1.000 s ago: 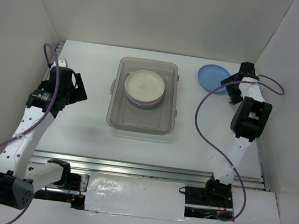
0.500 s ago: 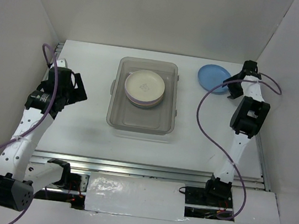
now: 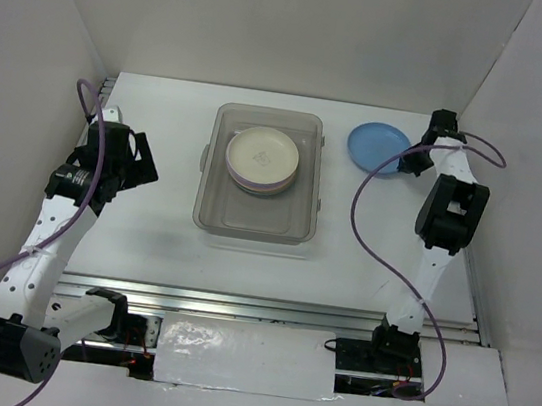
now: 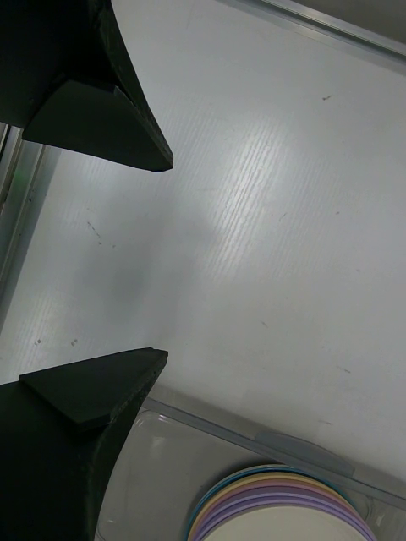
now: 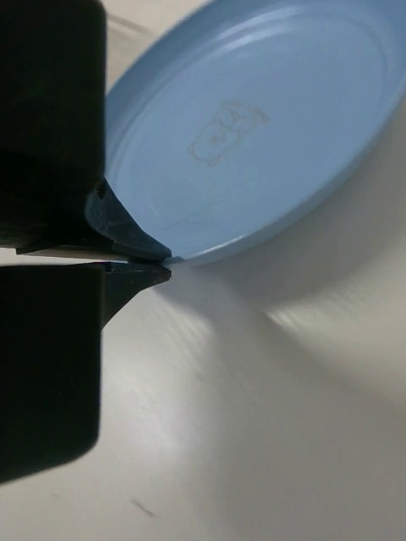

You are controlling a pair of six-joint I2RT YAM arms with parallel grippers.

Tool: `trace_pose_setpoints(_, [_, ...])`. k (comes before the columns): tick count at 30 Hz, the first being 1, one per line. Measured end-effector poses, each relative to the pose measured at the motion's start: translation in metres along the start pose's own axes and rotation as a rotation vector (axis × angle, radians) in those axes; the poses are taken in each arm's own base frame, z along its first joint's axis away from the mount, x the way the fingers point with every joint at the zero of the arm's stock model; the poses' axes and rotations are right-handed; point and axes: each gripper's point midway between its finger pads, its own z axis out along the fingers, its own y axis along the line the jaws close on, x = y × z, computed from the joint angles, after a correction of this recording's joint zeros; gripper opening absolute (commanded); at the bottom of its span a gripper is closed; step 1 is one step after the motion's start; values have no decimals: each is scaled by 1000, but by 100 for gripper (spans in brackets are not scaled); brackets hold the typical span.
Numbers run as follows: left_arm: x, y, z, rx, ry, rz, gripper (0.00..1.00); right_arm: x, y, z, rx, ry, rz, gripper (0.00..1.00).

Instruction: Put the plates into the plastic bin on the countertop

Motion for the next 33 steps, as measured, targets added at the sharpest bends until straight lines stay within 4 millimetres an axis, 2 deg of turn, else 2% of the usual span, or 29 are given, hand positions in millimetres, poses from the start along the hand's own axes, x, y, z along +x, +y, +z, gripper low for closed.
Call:
trace_pose_setpoints(2, [0,0,0,0,0,0,99,10,14,-22,-20,-5,-30,0])
trace_pose_setpoints(5, [0,0,0,2,0,0,99,12,56,-71,-111,-67,-85,0])
trace_pose_setpoints(10, [0,-1,0,6,2,0,99,4,134,-195,-339,-233,-177,0])
trace_pose_setpoints(13, [0,-1,0,5,2,0,99,9,156,-261,-449,-300,-224,0])
trace_pose_setpoints(15, [0,-1,0,5,2,0,99,24,166,-292,-508,-304,-270,0])
trace_pose_setpoints(16, [0,-1,0,6,1,0,99,29,168,-298,-523,-301,-288,0])
trace_pose_setpoints(18, [0,-1,0,7,-1,-2,99,50,176,-302,-545,-276,-334,0])
trace_pose_setpoints(20, [0,-1,-1,11,-8,-4,99,82,180,-289,-547,-214,-386,0])
trace_pose_setpoints(24, [-1,0,-5,19,-26,-10,99,162,176,-238,-478,-42,-502,0])
trace_pose_setpoints(27, [-3,-1,-5,22,-35,-13,99,210,169,-206,-432,61,-557,0])
trace_pose_setpoints(29, [-3,-1,-5,22,-33,-13,99,229,165,-192,-406,111,-577,0])
trace_pose_setpoints(33, [-3,-2,-3,21,-32,-12,99,243,165,-179,-387,136,-586,0])
